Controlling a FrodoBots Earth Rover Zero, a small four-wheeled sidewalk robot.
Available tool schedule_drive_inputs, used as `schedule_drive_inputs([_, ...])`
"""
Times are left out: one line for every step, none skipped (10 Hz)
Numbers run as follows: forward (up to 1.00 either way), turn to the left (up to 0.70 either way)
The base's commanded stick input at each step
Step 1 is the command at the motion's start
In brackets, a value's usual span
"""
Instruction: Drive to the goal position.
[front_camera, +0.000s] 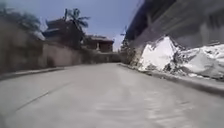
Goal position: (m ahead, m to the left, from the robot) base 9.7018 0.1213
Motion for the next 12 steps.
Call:
schedule_drive_inputs([0.85, 0.00])
schedule_drive_inputs([0.85, 0.00])
schedule_drive_inputs([0.85, 0.00])
schedule_drive_inputs([0.85, 0.00])
schedule_drive_inputs([0.85, 0.00])
schedule_drive_inputs([0.85, 0.00])
schedule_drive_inputs([0.85, 0.00])
schedule_drive_inputs([0.85, 0.00])
schedule_drive_inputs([0.85, 0.00])
schedule_drive_inputs([0.85, 0.00])
schedule_drive_inputs([0.85, 0.00])
schedule_drive_inputs([0.85, 0.00])
